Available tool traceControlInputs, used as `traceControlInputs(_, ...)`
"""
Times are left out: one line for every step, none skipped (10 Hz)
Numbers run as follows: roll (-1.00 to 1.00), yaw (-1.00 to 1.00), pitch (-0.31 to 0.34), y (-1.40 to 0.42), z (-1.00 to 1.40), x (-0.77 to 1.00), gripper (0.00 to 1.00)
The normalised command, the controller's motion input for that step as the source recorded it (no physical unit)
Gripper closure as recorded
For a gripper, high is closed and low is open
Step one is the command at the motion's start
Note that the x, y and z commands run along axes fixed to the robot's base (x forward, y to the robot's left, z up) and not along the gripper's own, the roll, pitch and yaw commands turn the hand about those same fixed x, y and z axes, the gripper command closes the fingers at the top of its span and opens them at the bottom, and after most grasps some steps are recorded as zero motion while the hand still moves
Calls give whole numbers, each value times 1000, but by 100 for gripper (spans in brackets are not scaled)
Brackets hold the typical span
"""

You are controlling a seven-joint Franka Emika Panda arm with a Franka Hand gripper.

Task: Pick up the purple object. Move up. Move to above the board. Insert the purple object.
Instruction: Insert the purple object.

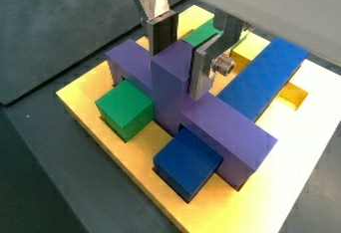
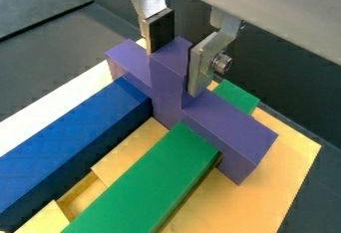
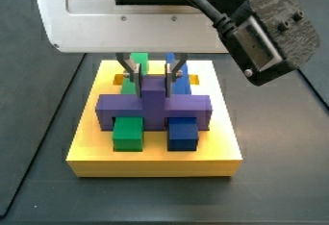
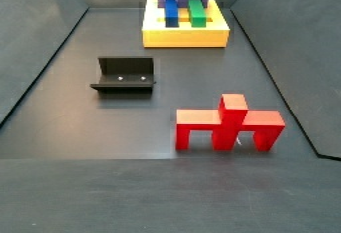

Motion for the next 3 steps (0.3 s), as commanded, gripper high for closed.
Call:
traceControlInputs(-129,-43,-164,66,-774,-9,100)
traceControlInputs(-34,-34,0,0,-163,0,100)
traceControlInputs(0,0,0,0,0,0,100)
